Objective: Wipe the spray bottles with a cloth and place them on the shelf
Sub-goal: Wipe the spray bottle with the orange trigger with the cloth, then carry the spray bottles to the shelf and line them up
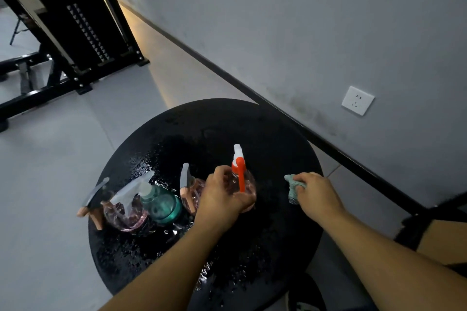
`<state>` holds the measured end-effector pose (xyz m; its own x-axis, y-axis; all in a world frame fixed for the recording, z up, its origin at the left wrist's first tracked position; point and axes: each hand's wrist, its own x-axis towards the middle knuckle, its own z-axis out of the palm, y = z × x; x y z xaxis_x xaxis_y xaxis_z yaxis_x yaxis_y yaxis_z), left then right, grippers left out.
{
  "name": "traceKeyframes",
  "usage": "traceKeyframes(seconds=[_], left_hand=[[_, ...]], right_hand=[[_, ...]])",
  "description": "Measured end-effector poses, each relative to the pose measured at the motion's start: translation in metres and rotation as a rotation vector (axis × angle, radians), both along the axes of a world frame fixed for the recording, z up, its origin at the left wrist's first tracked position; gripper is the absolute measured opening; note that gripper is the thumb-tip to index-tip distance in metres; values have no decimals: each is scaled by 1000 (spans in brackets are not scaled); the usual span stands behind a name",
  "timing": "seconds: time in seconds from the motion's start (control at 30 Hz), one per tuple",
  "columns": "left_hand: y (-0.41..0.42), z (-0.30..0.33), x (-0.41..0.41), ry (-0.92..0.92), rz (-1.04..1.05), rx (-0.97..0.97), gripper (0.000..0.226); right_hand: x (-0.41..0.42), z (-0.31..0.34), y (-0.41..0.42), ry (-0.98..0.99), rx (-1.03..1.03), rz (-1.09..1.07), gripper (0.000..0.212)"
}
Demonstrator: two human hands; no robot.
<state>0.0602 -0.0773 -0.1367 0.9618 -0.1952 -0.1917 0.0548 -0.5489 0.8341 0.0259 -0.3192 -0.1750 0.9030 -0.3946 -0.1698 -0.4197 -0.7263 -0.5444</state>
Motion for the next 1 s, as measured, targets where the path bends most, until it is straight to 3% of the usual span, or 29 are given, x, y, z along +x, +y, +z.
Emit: traceKeyframes(seconds=[0.3,0.57,0.7,1.0], left_hand=[[0,10,4,-9,-7,-60,73],[1,29,16,49,9,-251,85],[5,42,17,46,4,-305,72],[0,54,12,124,-23,-358,71]], right_hand=[[-1,10,-3,105,-4,35,35],[10,77,-11,-117,168,-56,33],[16,106,-5,-244,249,-66,25],[18,147,12,-388,497,63,28]])
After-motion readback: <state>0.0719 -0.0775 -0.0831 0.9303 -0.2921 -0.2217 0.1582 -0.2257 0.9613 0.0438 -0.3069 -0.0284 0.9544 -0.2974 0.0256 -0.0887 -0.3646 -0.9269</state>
